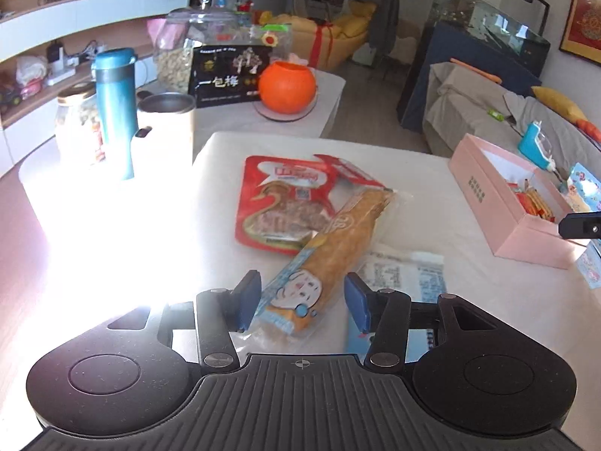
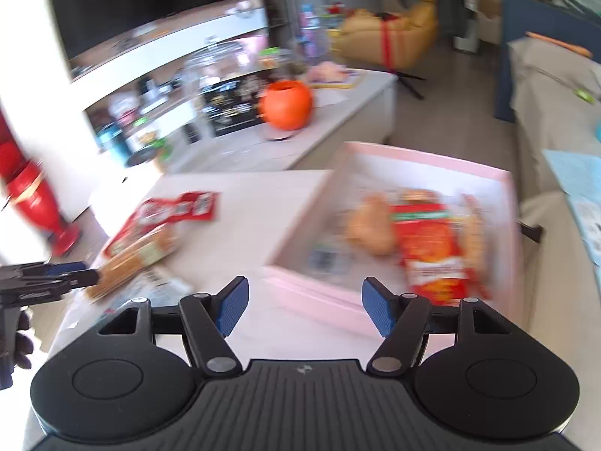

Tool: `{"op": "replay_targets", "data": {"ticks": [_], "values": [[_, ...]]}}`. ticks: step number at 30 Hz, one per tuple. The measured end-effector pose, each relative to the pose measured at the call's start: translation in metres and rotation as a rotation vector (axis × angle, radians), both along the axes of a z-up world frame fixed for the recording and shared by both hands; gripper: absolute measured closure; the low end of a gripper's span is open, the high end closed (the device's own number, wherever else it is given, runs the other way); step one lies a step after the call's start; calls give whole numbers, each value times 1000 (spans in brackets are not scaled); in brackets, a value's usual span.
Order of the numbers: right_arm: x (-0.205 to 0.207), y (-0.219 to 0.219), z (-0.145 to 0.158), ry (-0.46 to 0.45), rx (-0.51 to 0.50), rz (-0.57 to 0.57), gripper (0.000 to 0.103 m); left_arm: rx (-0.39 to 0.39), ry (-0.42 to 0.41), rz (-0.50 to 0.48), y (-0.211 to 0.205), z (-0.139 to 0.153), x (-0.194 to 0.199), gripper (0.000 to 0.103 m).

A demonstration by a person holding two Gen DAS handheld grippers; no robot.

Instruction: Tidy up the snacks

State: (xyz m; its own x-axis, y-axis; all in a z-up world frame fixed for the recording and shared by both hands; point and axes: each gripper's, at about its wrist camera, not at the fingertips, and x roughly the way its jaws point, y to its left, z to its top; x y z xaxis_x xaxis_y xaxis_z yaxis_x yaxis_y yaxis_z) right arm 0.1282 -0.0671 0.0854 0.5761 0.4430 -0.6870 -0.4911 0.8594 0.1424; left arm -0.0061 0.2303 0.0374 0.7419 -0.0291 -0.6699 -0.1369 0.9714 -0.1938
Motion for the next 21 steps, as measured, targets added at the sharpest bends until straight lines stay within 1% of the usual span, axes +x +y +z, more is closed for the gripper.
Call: {"op": "replay_targets", "data": {"ticks": [2, 4, 6, 7, 9, 10, 12, 14, 16, 17, 18, 19, 20, 21], "values": [[-15, 36, -8, 0, -10, 75, 35, 4, -4, -4, 4, -6, -2, 49], [-27, 70, -17, 16, -19, 140, 35, -13, -9, -20, 3, -8, -3, 49], [-36, 100, -27, 35, -25, 183, 35, -57, -4, -62, -4, -9, -4, 52], [-39, 112, -33, 42, -28, 201, 35, -83, -2, -93, -7, -10, -4, 55], [-44, 128, -41, 31, -49, 224, 35, -116, 2, -167, -16, -12, -4, 57], [-45, 131, -45, 17, -68, 223, 35, -117, -1, -195, -22, -12, -5, 57], [-44, 132, -50, 5, -98, 214, 35, -104, -9, -213, -32, -14, -3, 57], [-38, 126, -53, 13, -100, 184, 35, -96, -32, -192, -40, -15, 3, 57], [-27, 114, -47, 11, -78, 146, 35, -92, -67, -114, -46, -12, 11, 57], [-21, 110, -42, 5, -64, 133, 35, -110, -94, -46, -47, -9, 14, 57], [-14, 106, -34, -1, -49, 121, 35, -150, -134, 14, -46, -6, 16, 57], [-6, 104, -27, -6, -39, 112, 35, -193, -176, 54, -45, -5, 16, 57], [0, 104, -21, -8, -34, 104, 35, -219, -213, 76, -45, -5, 15, 57], [10, 106, -13, -10, -30, 96, 34, -216, -238, 79, -47, -3, 14, 57]]}}
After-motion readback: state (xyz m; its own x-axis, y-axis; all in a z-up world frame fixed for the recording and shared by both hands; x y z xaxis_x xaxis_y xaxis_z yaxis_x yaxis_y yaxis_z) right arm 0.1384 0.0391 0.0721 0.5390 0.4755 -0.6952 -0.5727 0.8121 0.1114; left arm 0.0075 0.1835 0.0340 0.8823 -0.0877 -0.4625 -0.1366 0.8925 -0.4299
